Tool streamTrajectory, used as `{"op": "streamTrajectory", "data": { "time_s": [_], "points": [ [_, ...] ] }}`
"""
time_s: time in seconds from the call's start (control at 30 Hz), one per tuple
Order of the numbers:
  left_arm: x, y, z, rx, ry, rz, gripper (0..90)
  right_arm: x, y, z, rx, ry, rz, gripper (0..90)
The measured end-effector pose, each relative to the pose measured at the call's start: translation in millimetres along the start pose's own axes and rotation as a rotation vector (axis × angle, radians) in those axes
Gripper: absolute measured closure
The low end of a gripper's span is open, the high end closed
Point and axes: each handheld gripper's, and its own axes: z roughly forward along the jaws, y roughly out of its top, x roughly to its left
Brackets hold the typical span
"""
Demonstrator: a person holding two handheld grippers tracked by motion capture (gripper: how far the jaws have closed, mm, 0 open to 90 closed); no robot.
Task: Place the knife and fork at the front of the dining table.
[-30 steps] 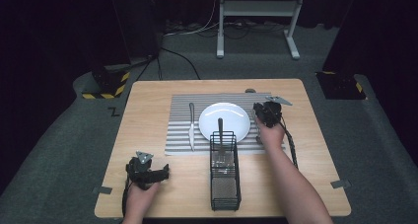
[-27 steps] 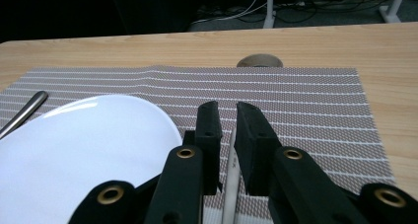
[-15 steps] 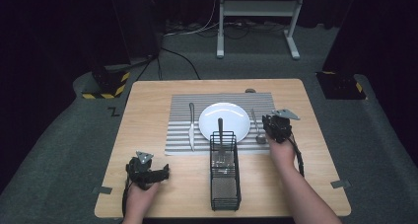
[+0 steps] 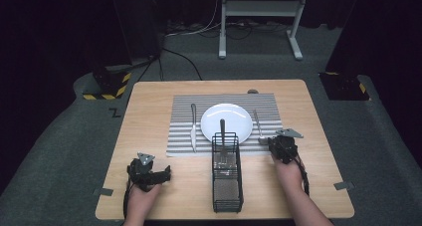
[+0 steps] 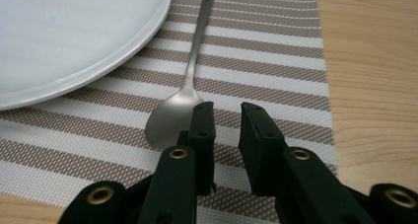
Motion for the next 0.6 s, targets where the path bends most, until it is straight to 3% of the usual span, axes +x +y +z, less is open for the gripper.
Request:
{"op": "streamTrajectory", "data": {
  "time_s": [0.13, 0.23, 0.43, 0.6],
  "points": [
    [0.2, 0.0, -0.1, 0.002, 0.000, 0.002, 0.5, 6.2, -0.4, -0.7, -0.014, 0.007, -0.012, 72.4],
    [0.2, 0.0, -0.1, 0.002, -0.002, 0.002, 0.5, 4.7, 0.7, -11.0, -0.074, 0.025, 0.016, 68.1],
    [0.2, 0.0, -0.1, 0.002, -0.002, 0.003, 0.4, 13.3, -0.4, -46.2, -0.268, 0.094, 0.008, 48.1],
    [0.1, 0.0, -0.1, 0.002, 0.000, 0.004, 0.4, 27.7, 3.1, -77.0, -0.403, 0.156, 0.007, 44.2]
  ]
}}
